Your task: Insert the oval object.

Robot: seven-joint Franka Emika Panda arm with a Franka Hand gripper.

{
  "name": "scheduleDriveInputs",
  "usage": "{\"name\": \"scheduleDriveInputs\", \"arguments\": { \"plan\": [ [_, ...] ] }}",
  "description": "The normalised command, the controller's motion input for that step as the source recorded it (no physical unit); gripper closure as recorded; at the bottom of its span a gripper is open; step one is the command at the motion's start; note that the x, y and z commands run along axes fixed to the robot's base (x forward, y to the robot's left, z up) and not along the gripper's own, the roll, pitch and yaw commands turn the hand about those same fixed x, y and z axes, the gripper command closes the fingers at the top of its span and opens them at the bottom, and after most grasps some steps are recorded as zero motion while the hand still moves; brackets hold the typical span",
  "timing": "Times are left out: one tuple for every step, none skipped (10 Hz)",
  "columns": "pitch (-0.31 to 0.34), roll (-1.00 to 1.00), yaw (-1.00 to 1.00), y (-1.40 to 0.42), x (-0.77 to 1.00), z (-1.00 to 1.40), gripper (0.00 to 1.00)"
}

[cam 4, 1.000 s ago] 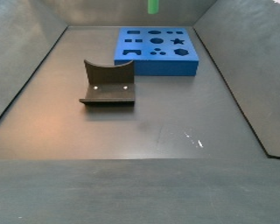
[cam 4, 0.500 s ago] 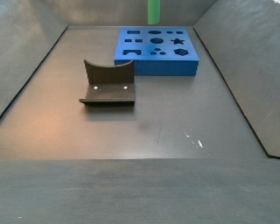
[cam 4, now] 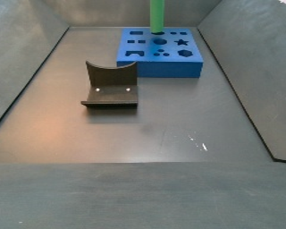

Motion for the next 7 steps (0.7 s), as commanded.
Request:
{"name": "scheduleDriveInputs", "arguments": {
  "plan": [
    [-0.017,0.0,-1.0,-0.01,0.0,0.0,1.0],
    [0.0,0.0,-1.0,-0.03,0.0,0.08,1.0],
    [0.0,0.0,-1.0,-0.03,0.0,0.09,1.0],
    [-0.001,0.0,-1.0,-0.06,0.0,0.06,1.0],
    [0.0,0.0,-0.75,-0.51,0.03,0.0,1.0],
    [0.0,0.0,-0.59,-0.58,-0.03,-0.08,1.0],
    [0.0,-0.01,-0.31,-0.27,-0.05,-0.13,1.0]
  ]
}}
